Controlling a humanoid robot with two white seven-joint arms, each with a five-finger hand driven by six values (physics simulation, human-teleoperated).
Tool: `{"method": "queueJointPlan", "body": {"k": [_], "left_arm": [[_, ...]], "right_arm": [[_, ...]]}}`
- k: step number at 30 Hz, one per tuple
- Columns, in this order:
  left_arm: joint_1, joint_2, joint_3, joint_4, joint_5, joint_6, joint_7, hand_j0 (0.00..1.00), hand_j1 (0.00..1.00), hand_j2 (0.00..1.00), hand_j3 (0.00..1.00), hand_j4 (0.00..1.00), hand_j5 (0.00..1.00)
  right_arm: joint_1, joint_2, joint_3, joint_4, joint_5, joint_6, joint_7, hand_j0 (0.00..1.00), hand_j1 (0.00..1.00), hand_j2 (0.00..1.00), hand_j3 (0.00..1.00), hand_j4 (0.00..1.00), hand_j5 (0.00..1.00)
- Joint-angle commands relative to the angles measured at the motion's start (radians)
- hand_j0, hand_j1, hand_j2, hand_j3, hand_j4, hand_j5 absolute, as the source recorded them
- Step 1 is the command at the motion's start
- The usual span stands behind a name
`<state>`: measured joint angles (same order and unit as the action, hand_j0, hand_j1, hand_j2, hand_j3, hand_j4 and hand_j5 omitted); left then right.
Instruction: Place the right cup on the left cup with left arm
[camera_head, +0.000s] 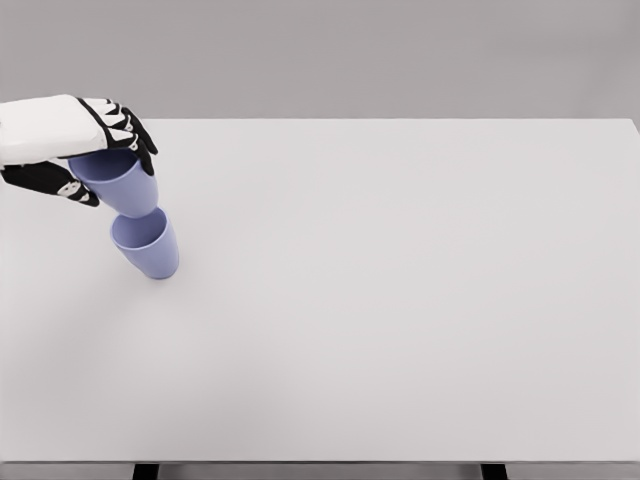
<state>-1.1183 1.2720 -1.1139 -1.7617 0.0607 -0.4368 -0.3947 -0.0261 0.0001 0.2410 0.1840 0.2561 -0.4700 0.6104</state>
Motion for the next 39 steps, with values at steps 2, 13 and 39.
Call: {"method": "queueJointPlan", "body": {"k": [2, 13, 39], "left_arm": [[0.000, 0.001, 0.002, 0.001, 0.004, 0.003, 0.000, 0.45, 0.45, 0.45, 0.45, 0.45, 0.45], [0.026, -0.002, 0.003, 0.011, -0.002, 0.015, 0.003, 0.46, 0.46, 0.46, 0.46, 0.46, 0.46], [0.063, -0.014, 0.005, 0.039, -0.007, 0.016, 0.011, 0.46, 0.46, 0.46, 0.46, 0.46, 0.46]], "right_arm": [[0.000, 0.000, 0.000, 0.000, 0.002, -0.001, 0.001, 1.00, 1.00, 1.00, 1.00, 1.00, 1.00], [0.000, 0.000, 0.000, 0.000, 0.002, -0.001, 0.001, 1.00, 1.00, 1.00, 1.00, 1.00, 1.00], [0.000, 0.000, 0.000, 0.000, 0.002, -0.002, 0.001, 1.00, 1.00, 1.00, 1.00, 1.00, 1.00]]}}
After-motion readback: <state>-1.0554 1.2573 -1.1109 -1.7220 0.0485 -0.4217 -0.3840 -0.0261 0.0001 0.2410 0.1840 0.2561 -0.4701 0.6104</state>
